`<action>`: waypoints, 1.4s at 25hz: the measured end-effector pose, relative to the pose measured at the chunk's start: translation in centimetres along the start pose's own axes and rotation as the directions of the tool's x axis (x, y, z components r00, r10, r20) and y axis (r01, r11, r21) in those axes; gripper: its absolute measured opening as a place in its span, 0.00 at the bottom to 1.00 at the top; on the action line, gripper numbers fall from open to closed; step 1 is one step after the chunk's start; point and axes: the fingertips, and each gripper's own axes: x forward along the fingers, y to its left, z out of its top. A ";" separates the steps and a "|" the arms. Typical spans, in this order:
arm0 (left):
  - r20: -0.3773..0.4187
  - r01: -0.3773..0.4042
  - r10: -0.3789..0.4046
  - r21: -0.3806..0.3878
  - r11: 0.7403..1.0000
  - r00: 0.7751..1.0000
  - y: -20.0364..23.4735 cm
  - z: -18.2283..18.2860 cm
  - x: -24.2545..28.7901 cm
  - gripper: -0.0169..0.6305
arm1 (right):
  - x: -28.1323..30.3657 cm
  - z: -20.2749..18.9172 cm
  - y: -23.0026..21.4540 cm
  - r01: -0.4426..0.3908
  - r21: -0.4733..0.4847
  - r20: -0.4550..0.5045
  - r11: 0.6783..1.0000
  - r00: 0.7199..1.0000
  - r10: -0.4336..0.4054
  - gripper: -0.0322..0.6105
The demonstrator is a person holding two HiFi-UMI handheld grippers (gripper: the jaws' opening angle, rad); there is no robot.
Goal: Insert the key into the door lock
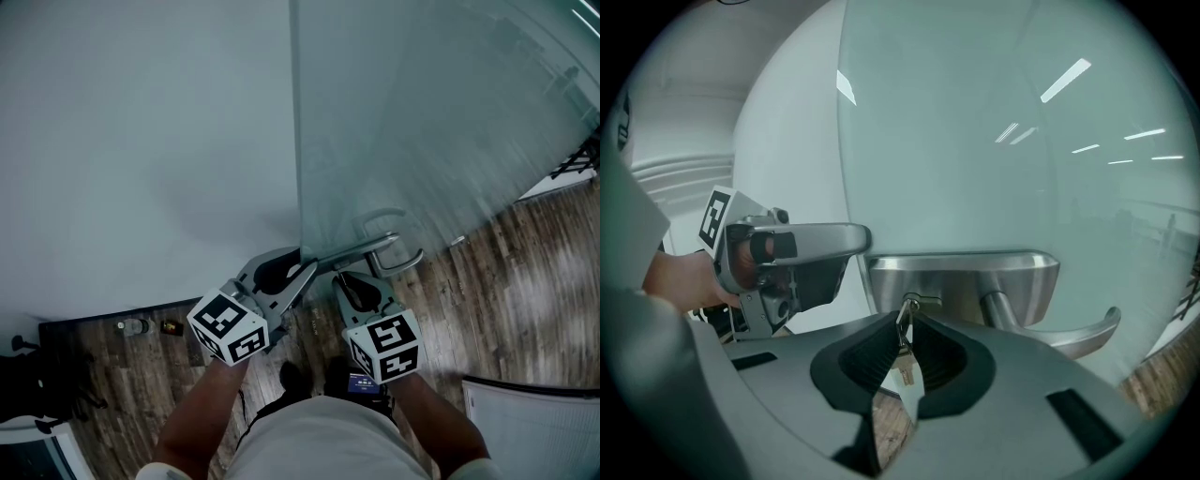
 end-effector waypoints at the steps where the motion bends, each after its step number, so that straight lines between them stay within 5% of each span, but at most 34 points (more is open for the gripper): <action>1: 0.003 0.000 0.000 0.000 1.000 1.000 0.0 0.0 0.0 0.18 | 0.0 0.0 0.0 -0.003 -0.002 0.002 1.000 1.000 0.003 0.10; 8: 0.009 -0.033 0.033 0.001 0.999 0.999 0.0 0.4 0.0 0.18 | -0.6 0.6 -0.4 -0.005 0.012 0.046 1.000 0.999 0.005 0.19; 35: 0.056 -0.069 0.071 -0.032 0.997 0.996 -0.8 1.1 -2.4 0.19 | -2.9 1.5 -0.5 -0.011 0.003 0.122 1.000 0.993 0.011 0.20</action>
